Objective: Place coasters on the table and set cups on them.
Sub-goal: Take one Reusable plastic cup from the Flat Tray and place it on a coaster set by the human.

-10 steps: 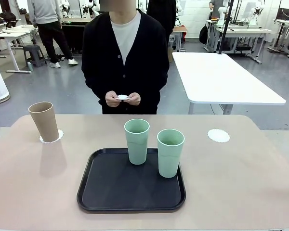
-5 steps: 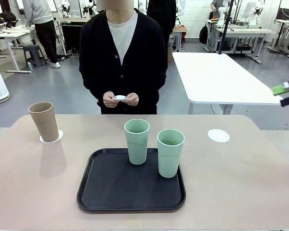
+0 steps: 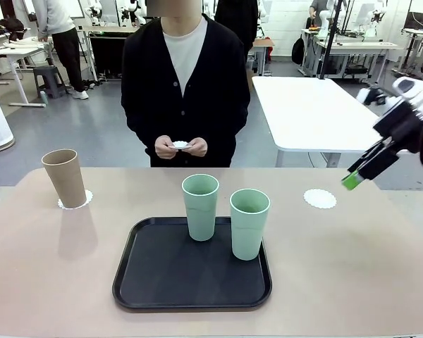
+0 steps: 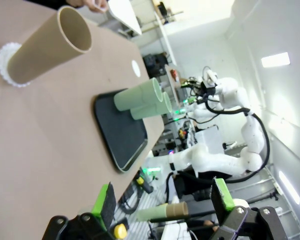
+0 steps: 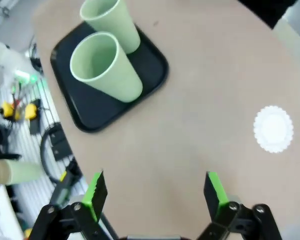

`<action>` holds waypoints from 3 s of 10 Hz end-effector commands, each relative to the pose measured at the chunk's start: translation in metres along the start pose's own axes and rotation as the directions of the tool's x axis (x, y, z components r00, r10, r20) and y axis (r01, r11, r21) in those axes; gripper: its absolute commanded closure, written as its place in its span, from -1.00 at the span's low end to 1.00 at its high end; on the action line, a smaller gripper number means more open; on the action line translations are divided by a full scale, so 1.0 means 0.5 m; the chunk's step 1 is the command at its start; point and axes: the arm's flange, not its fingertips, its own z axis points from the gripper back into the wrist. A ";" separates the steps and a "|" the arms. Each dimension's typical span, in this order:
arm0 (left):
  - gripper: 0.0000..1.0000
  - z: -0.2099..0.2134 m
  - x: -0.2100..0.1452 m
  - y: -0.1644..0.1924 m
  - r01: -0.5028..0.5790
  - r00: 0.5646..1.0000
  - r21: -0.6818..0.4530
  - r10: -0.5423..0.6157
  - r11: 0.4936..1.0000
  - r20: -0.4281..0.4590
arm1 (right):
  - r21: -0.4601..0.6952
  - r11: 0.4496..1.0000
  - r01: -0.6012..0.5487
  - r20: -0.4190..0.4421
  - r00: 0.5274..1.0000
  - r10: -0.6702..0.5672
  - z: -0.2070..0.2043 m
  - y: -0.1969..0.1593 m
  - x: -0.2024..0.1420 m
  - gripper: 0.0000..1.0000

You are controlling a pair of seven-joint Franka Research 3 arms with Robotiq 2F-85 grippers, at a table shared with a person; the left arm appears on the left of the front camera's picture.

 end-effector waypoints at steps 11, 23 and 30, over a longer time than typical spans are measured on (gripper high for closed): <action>-1.00 0.003 0.000 -0.002 0.004 1.000 0.004 -0.004 1.000 0.008 | -0.106 0.901 -0.420 0.186 0.882 0.433 -0.060 0.004 0.022 -1.00; -1.00 0.003 0.000 -0.002 0.004 1.000 0.004 -0.004 1.000 0.008 | 0.046 0.876 -0.481 0.345 0.830 0.438 -0.242 -0.039 0.016 -1.00; -1.00 0.003 0.000 -0.002 0.004 1.000 0.004 -0.004 1.000 0.008 | 0.236 0.809 -0.539 0.548 0.761 0.347 -0.264 -0.062 -0.010 -1.00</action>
